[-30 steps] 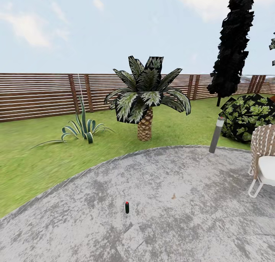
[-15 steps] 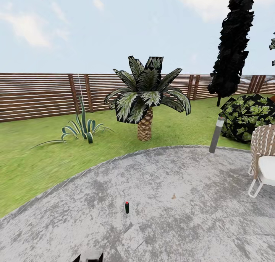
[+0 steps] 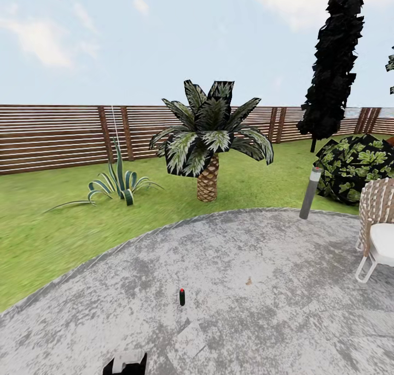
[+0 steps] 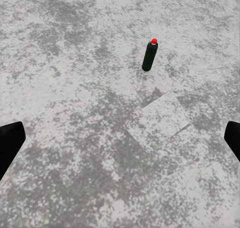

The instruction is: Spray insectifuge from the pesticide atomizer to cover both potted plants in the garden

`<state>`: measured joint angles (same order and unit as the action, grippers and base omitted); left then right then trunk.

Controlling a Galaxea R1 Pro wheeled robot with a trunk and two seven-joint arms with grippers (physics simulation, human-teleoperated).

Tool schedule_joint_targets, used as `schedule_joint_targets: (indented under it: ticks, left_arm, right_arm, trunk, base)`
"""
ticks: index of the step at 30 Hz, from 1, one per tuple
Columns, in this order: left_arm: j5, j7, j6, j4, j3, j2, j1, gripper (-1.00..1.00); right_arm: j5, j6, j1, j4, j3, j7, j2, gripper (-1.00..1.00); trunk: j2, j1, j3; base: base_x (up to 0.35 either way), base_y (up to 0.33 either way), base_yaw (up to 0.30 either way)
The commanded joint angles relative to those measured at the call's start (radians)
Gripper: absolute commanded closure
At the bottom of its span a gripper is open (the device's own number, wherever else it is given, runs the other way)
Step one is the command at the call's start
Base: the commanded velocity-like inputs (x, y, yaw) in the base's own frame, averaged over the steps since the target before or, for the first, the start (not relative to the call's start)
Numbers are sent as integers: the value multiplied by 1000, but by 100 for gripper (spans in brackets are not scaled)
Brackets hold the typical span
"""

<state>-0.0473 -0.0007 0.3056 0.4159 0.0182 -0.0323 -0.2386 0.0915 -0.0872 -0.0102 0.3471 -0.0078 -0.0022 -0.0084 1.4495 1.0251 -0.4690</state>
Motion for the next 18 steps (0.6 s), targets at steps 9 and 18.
schedule_joint_targets:
  ticks: [9, 18]
  left_arm:
    - [-5, -1, 37, -3, -1, 0, 2, -100]
    - [-5, -1, 40, -3, -1, 0, 2, -100]
  right_arm:
    - [10, -2, -1, 1, -1, -5, 3, -100]
    - [9, -2, 0, 0, -2, -1, 3, -100]
  trunk:
    - [1, 0, -1]
    - [1, 0, -1]
  base:
    - [0, 0, 0]
    - [0, 0, 0]
